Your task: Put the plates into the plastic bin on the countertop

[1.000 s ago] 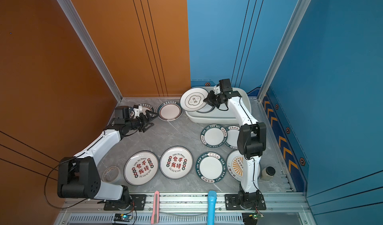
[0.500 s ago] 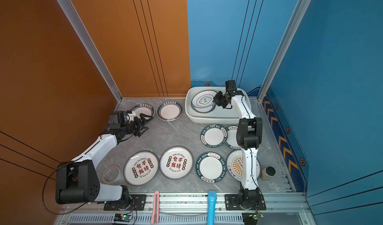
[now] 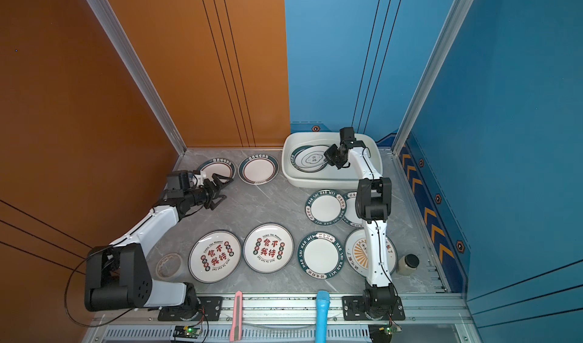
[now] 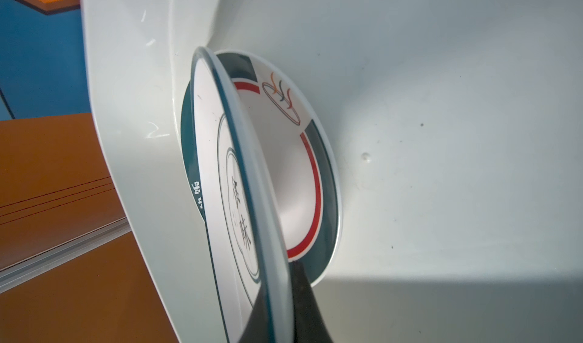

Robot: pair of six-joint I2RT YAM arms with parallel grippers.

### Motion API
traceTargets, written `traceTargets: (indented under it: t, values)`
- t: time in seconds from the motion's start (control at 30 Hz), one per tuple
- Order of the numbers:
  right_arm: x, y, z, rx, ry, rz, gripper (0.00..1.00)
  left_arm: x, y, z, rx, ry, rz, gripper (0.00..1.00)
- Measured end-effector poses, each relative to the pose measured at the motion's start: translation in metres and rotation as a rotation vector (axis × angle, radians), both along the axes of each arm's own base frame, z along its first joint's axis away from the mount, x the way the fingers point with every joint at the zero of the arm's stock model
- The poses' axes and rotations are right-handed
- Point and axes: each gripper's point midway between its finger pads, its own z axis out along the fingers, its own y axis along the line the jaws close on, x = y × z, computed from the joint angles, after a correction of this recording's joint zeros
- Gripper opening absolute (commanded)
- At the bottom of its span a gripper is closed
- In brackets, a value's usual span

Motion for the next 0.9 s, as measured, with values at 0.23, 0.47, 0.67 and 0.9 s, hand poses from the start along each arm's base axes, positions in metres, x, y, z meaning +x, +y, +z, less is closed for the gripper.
traceTargets:
  t: [0.23,0.47,0.67,0.9]
  values:
    - [0.003,0.001,-0.011,0.01,0.022,-0.014,0.0,0.001,0.003,-0.002,-0.001,0.006,0.007,0.97]
    - [0.004,0.002,-0.011,0.017,0.025,-0.026,0.13,0.002,0.005,-0.006,-0.004,0.017,0.013,0.97]
    - [-0.001,0.004,-0.014,0.004,0.048,-0.025,0.25,0.005,0.006,-0.005,-0.011,0.007,0.021,0.96]
    - [-0.012,0.011,-0.021,-0.033,0.079,0.009,0.38,0.003,0.006,-0.01,-0.017,0.015,0.026,0.96]
